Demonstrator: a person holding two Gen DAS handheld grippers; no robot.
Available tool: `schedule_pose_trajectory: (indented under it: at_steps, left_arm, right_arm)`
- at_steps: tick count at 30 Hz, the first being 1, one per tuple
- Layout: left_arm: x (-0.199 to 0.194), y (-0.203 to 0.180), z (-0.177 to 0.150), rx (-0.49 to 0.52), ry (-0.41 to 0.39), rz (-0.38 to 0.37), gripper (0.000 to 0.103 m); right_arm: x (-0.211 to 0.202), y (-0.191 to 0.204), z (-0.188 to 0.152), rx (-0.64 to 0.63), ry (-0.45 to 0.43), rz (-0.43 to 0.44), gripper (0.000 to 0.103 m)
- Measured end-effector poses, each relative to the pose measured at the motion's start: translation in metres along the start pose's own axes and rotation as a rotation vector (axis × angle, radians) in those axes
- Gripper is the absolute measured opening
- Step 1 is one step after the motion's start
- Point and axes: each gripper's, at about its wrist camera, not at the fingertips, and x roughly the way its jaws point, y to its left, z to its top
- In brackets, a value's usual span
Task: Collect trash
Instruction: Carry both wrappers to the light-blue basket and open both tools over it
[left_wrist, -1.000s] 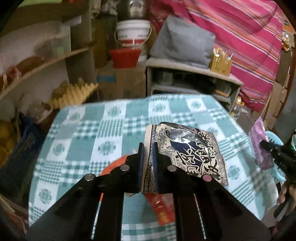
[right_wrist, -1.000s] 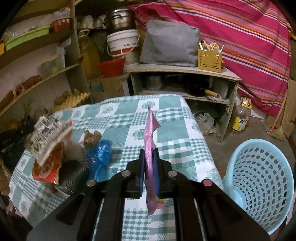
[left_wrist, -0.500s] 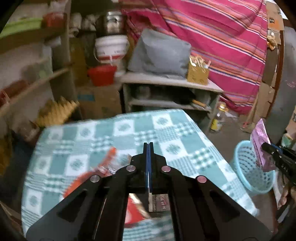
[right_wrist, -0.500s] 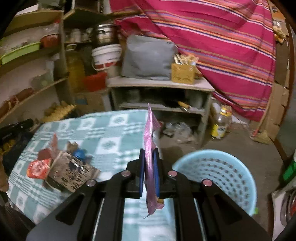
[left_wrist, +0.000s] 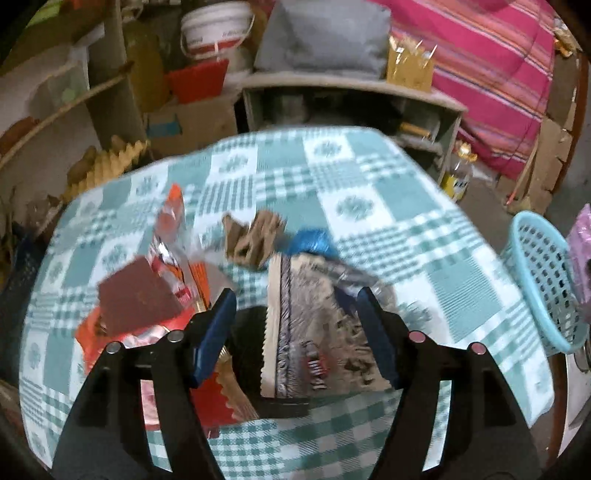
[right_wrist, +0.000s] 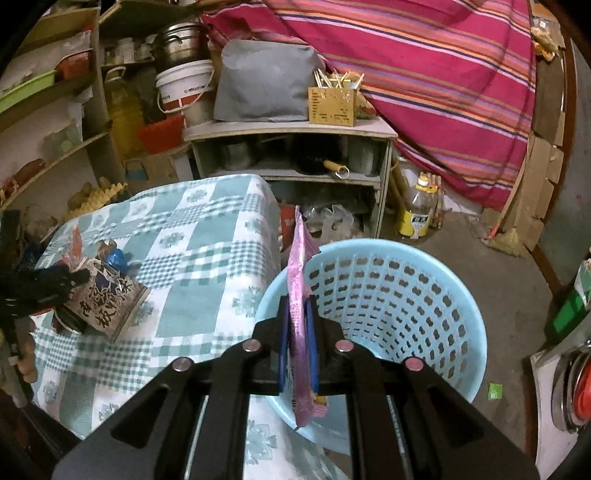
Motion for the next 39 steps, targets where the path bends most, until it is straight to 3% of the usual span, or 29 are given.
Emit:
schedule_pose_trajectory:
  at_steps: [5,7,10,12,19,27,33,39]
  left_arm:
    - [0.012,0.002,-0.005,0.021,0.01,0.008,0.064]
    - [0.01,0.0,-0.004,0.037,0.004,0.01,0.04]
    - [0.012,-0.001,-0.001,0.059,0.005,0.027,0.02]
    - [0.011,0.002,0.002,0.052,0.006,0.012,0.014]
    - [-0.003,0.003,0.013,0.022,-0.032,-0.033,0.012]
    - [-0.05,-0.031,0.039,0.045,-0.177,-0.081,0.012]
    - [-0.077,-0.085,0.056,0.117,-0.256,-0.14,0.012]
    - [-0.072,-0.156,0.058,0.186,-0.278,-0.212,0.012]
  right_arm:
    - [0.009,-0.002,-0.006,0.005,0.018,0.001,0.009]
    - [0.012,-0.002,-0.006,0.012,0.023,0.001,0.009]
    - [0.016,-0.002,-0.006,0.019,0.029,0.004,0.009]
    - [0.016,-0.003,-0.006,0.018,0.027,0.004,0.009]
    - [0.018,-0.008,-0.005,0.027,0.02,-0.003,0.009]
    - [0.01,-0.037,0.001,0.066,-0.001,-0.034,0.009]
    - [0.001,-0.068,0.004,0.098,-0.014,-0.073,0.009]
    - [-0.006,-0.093,0.003,0.108,-0.011,-0.104,0.009]
